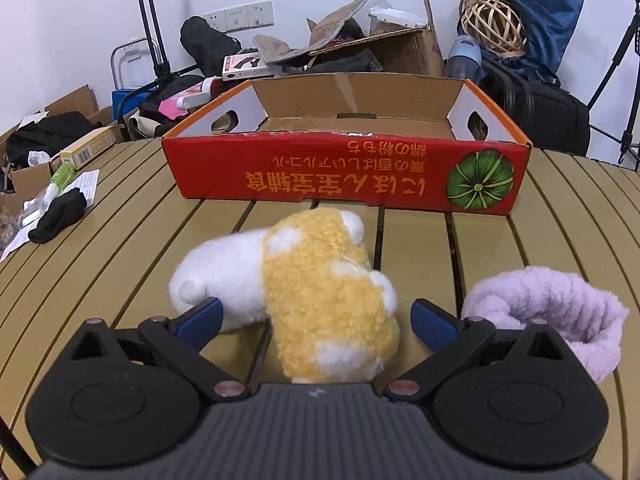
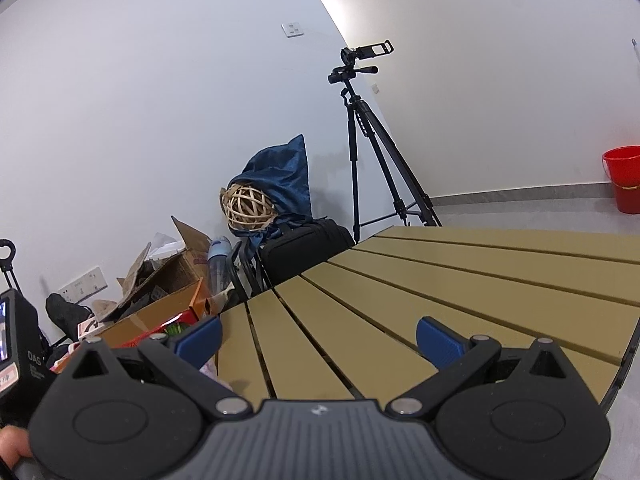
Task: Collect trash
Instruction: 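Grasp the white-and-yellow plush hamster with the left gripper, then lift the plush hamster with the left gripper while the right approaches the lilac headband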
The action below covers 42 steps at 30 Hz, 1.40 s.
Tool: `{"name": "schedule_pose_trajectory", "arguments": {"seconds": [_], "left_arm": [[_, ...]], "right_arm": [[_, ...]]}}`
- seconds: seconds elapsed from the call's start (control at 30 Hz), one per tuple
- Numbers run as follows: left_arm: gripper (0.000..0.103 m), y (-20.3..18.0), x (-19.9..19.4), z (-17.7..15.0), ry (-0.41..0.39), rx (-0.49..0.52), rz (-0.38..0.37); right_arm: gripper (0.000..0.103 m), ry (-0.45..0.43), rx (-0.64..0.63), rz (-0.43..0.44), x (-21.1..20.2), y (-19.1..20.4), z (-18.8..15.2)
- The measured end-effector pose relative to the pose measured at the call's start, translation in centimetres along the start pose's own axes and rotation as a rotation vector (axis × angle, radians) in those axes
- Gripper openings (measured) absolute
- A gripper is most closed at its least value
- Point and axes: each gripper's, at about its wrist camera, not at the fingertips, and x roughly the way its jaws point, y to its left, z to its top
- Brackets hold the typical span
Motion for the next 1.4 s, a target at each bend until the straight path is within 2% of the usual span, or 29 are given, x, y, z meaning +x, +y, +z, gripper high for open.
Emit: {"name": "schedule_pose_trajectory", "arguments": {"seconds": [0.1,0.13,0.17,0.3,0.57,0.8,1.07,1.4], "left_arm": [[0.07,0.4,0.3,0.0,0.019,0.007,-0.015],[0.054,0.6,0.6,-0.1,0.042,0.004,-0.036],[0.053,1.0,0.7,-0.1,0.052,-0.006,-0.065],[0.051,1.5,0.3,-0.6,0.017,0.016,-0.058],[0.049,3.7,-0.6,-1.5,-0.021,0.039,-0.1],[0.049,6.4,-3.2,-3.2,-0.117,0.083,-0.123],[0.05,10.8,-5.7,-4.6,-0.199,0.04,-0.133],[0.05,14.8,-7.2,-6.7,-0.294,0.023,-0.107]], "right_arm": [[0.103,0.002,0.004,0.0,0.0,0.1,0.0],[0.103,0.003,0.004,0.0,0.1,0.1,-0.1],[0.103,0.004,0.003,-0.001,0.1,0.1,-0.1],[0.103,0.011,0.004,-0.002,0.2,0.1,-0.1],[0.103,0.017,0.009,0.002,0.2,0.4,-0.2],[0.103,0.025,0.008,0.008,0.2,0.9,-0.5],[0.103,0.041,-0.002,0.03,0.1,2.2,-1.0],[0.103,0.077,-0.112,0.072,0.4,5.6,-2.1]]}}
